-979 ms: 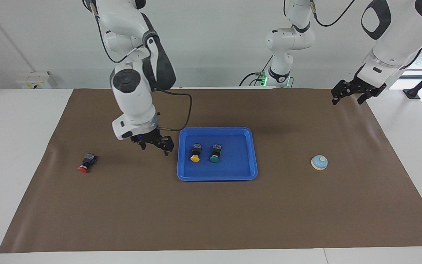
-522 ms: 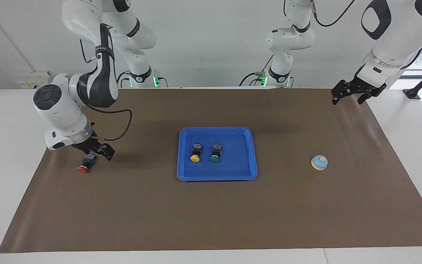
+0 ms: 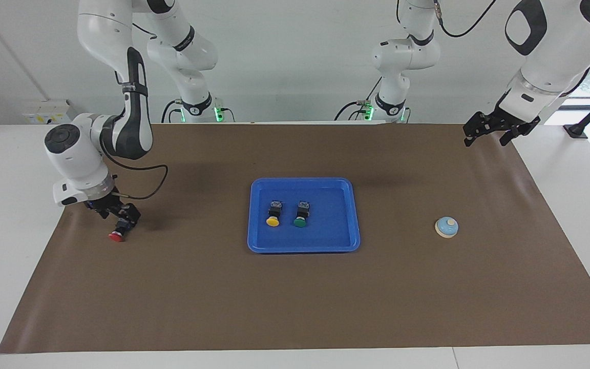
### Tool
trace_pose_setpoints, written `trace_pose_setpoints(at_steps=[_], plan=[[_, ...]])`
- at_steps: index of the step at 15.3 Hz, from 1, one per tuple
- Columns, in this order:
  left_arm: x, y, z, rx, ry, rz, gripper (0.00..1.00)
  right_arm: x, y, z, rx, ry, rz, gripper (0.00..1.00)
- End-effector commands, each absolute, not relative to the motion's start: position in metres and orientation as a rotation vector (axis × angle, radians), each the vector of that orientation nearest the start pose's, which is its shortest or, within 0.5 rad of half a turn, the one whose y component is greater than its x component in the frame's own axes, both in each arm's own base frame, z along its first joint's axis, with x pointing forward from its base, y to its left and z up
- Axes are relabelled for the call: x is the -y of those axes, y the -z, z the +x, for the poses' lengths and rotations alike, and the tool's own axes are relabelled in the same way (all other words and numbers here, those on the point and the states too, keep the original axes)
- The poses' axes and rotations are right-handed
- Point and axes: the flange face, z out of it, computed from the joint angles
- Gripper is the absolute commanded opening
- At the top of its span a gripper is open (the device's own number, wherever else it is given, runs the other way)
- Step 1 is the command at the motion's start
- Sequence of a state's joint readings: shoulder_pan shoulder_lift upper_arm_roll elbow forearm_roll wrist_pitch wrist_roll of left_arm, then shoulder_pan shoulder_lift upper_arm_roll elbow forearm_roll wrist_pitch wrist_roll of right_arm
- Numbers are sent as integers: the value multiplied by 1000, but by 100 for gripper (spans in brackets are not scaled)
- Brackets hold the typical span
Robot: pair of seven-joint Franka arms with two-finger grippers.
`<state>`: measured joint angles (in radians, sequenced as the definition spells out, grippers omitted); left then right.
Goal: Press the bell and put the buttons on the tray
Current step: 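Withdraw the right gripper and grasp the red-capped button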
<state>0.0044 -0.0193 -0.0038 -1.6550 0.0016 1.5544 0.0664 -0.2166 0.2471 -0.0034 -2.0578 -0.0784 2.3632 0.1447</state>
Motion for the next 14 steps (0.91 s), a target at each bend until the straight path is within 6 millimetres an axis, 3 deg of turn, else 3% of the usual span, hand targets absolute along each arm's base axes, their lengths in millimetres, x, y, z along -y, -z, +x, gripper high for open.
trace_pose_setpoints(at_steps=[1, 8, 9, 11, 13, 14], plan=[[-2, -600, 542, -109, -130, -3154, 100, 136, -312, 570, -476, 91, -3169, 100], [-2, -600, 542, -109, -130, -3154, 100, 137, -288, 572, -479, 116, -3162, 100], [-2, -600, 542, -109, -130, -3154, 100, 135, -285, 570, -476, 111, -3162, 95], [-2, -600, 542, -109, -130, -3154, 100, 135, -282, 568, -475, 101, -3161, 68], [-2, -600, 542, -109, -130, -3154, 100, 130, -282, 569, -461, 99, -3163, 25], [-2, -600, 542, -109, -130, -3154, 100, 128, -282, 569, -454, 95, -3164, 10]])
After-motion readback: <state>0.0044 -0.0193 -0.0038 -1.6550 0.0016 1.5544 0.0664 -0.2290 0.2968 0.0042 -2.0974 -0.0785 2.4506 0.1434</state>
